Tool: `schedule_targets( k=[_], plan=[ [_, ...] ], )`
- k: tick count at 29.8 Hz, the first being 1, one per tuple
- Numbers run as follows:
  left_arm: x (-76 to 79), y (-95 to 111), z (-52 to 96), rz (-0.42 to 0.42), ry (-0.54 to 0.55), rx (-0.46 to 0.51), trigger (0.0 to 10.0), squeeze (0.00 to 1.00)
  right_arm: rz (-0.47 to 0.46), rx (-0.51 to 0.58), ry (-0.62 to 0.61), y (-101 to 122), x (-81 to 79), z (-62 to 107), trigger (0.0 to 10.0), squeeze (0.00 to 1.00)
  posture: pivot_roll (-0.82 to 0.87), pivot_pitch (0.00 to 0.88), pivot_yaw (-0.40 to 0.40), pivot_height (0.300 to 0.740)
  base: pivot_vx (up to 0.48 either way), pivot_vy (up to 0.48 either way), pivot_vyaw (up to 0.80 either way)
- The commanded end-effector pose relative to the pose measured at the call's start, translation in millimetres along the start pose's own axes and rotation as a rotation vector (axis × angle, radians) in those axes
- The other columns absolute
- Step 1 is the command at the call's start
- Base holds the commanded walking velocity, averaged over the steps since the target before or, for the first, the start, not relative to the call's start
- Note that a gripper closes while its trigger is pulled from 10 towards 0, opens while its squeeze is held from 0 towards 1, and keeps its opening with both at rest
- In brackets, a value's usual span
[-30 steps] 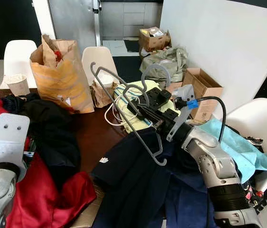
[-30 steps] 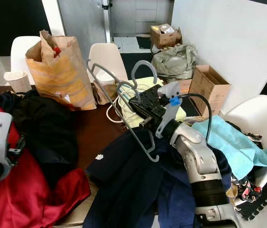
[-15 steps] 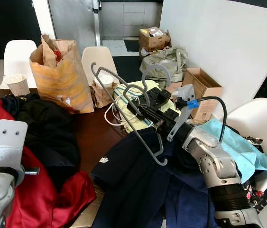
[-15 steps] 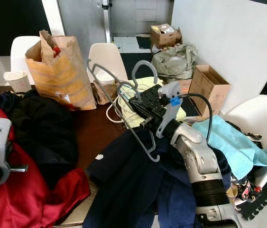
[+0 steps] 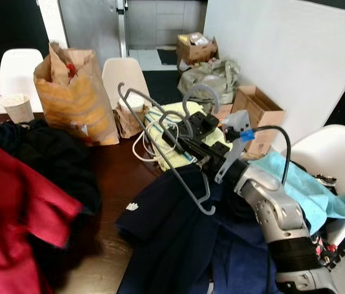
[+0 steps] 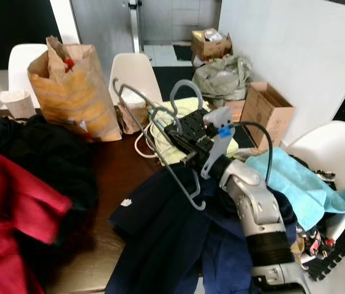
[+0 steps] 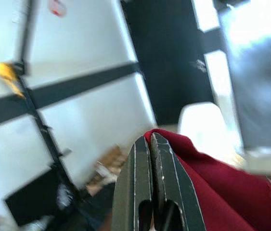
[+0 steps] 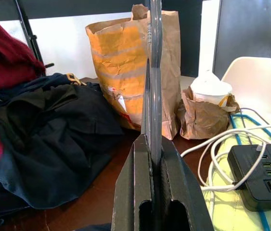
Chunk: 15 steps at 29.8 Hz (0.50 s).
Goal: Hang hanger
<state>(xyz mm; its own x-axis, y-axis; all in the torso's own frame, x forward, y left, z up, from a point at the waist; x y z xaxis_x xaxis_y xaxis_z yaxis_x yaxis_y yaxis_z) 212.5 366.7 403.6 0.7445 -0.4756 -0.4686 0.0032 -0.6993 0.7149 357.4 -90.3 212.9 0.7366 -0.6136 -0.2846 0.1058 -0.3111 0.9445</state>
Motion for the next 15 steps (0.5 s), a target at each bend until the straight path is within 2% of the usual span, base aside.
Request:
schedule_targets(
  k=[1,2,5,6,9,10,12,13,15],
  plan=[
    [-46.4,10.4,-12.8,-0.035,0.126,0.046,0.0,0.00,0.011,-0.003,0.012,0.3,-1.8,-4.0,10.0,0.00,0.07,0.000,-0.054,0.740,0.000,0.000,0.00],
    [-65.6,14.7,-17.7,-0.058,0.173,0.060,0.0,0.00,0.011,-0.005,0.015,0.1,-2.3,-5.0,10.0,0.00,0.07,0.000,-0.056,0.740,0.000,0.000,0.00],
    [-107.9,30.1,-25.5,-0.122,0.281,0.099,0.0,0.00,0.011,-0.007,0.024,-0.2,-3.2,-7.1,10.0,0.00,0.08,0.000,-0.061,0.740,0.000,0.000,0.00],
    [-107.9,30.1,-25.5,-0.122,0.281,0.099,0.0,0.00,0.011,-0.007,0.024,-0.2,-3.2,-7.1,10.0,0.00,0.08,0.000,-0.061,0.740,0.000,0.000,0.00],
    [-148.6,42.2,-27.1,-0.194,0.404,0.113,0.0,0.00,0.010,-0.006,0.026,0.3,-3.0,-9.0,10.0,0.00,0.09,0.000,-0.064,0.740,0.000,0.000,0.00],
    [-148.6,42.2,-27.1,-0.194,0.404,0.113,0.0,0.00,0.010,-0.006,0.026,0.3,-3.0,-9.0,10.0,0.00,0.09,0.000,-0.064,0.740,0.000,0.000,0.00],
    [-161.2,40.9,-26.7,-0.208,0.441,0.104,0.0,0.00,0.009,-0.005,0.027,0.0,-3.0,-9.6,10.0,0.00,0.08,0.000,-0.061,0.740,0.000,0.000,0.00],
    [-161.2,40.9,-26.7,-0.208,0.441,0.104,0.0,0.00,0.009,-0.005,0.027,0.0,-3.0,-9.6,10.0,0.00,0.08,0.000,-0.061,0.740,0.000,0.000,0.00],
    [-154.3,26.2,-26.9,-0.196,0.417,0.067,0.0,0.00,0.008,-0.008,0.028,-1.1,-3.4,-9.3,10.0,0.00,0.08,0.000,-0.063,0.740,0.000,0.000,0.00]
  ],
)
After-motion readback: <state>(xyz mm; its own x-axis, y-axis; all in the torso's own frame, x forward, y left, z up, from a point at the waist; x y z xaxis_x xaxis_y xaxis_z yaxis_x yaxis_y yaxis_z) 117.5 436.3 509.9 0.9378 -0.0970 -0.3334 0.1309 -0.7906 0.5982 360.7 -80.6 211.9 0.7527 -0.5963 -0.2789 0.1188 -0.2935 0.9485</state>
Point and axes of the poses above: a point about 5 cm out from each wrist's last joint towards the gripper, its own z axis pointing back from the gripper into the wrist, its own y axis along the axis of the wrist's last joint, x = y × z, the point moved 4 cm from there along -z, pointing out of the wrist towards the gripper, and after that the axes turned 14 degrees about -z, right-handed, at the moved point
